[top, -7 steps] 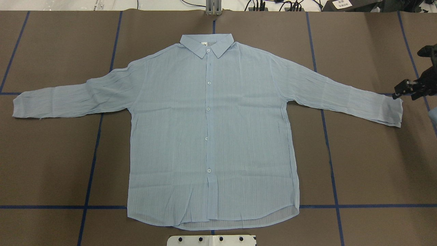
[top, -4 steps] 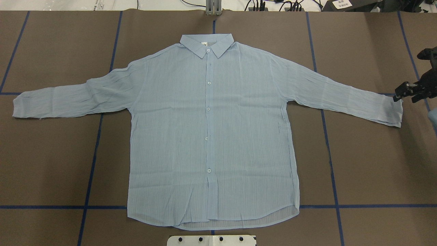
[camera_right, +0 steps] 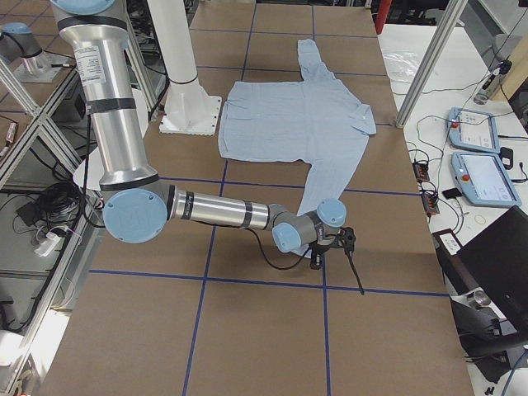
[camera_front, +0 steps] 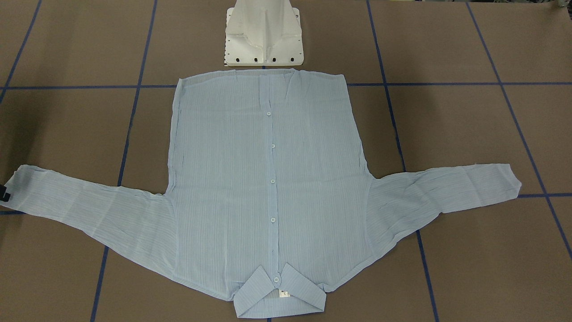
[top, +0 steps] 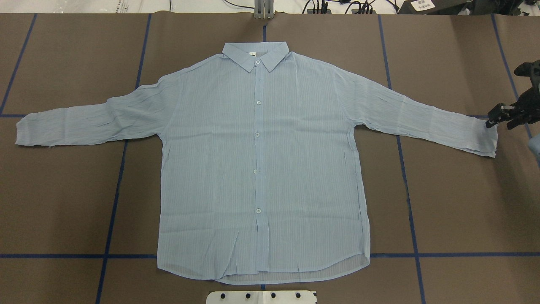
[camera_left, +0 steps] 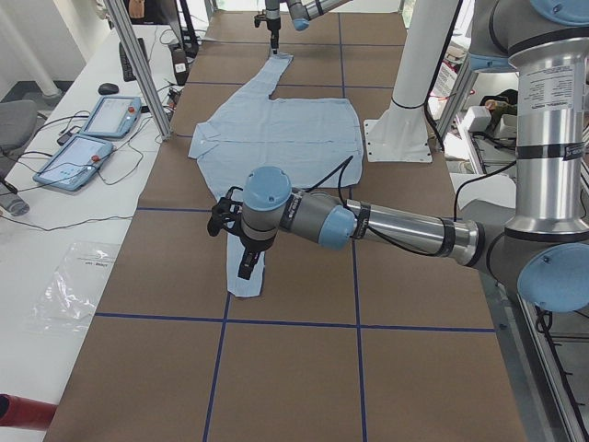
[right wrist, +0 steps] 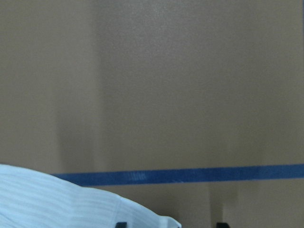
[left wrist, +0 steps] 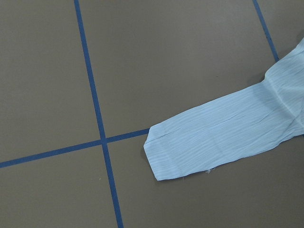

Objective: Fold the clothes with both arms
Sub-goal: 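Lower the right gripper to the sleeve cuff nearest it and grasp it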

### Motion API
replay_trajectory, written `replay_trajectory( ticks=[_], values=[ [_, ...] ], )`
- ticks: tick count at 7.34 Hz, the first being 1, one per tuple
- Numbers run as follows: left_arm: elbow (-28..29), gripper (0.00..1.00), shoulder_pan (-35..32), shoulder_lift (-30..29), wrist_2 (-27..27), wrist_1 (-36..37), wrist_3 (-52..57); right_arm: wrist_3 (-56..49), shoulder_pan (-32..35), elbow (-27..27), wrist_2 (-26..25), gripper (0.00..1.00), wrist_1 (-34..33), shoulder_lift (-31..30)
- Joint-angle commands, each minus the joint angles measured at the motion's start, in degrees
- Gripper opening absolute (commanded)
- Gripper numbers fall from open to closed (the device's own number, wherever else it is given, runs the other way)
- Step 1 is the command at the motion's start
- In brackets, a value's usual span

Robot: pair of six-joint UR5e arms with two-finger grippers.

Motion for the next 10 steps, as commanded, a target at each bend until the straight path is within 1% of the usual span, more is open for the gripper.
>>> replay_trajectory(
  ticks=[1, 2, 3, 4, 5, 6, 7, 8, 9, 10],
  values=[
    [-0.1, 1.0, 0.0, 0.1, 0.1, -0.1, 0.0, 0.1, -0.5, 0.0, -0.1, 0.63, 0.0, 0.6],
    [-0.1, 1.0, 0.0, 0.1, 0.1, -0.1, 0.0, 0.2, -0.8, -0.1, -0.2, 0.47, -0.1, 0.9],
    [-0.1, 1.0, -0.1, 0.1, 0.1, -0.1, 0.1, 0.3, -0.8, -0.1, -0.2, 0.16, -0.1, 1.0],
    [0.0, 1.0, -0.1, 0.1, 0.1, -0.1, 0.1, 0.2, -0.8, -0.1, -0.1, 0.0, -0.2, 1.3],
    [0.0, 1.0, -0.1, 0.1, 0.1, -0.1, 0.0, 0.3, -0.8, 0.3, 0.1, 0.0, -0.1, 1.4],
    [0.1, 1.0, -0.1, 0.1, 0.0, -0.1, -0.1, 0.7, -0.7, 3.3, 0.6, 0.0, -0.6, 1.5],
    [0.0, 1.0, -0.1, 0.1, -0.4, -0.1, -0.2, 2.6, -0.5, 6.9, 2.3, 0.0, -0.9, 1.3],
    [0.0, 1.0, -0.1, 0.1, -0.5, -0.1, -0.2, 7.2, -0.6, 9.7, 5.2, 0.0, -1.4, 1.4],
    [0.0, 1.0, -0.1, 0.0, -0.5, -0.1, -0.2, 13.0, -1.7, 13.5, 5.3, 0.0, -1.6, 1.3],
    [0.0, 1.0, -0.1, 0.0, -0.6, -0.1, -0.2, 20.1, -4.7, 18.3, 5.4, 0.0, -1.6, 1.4]
  ],
)
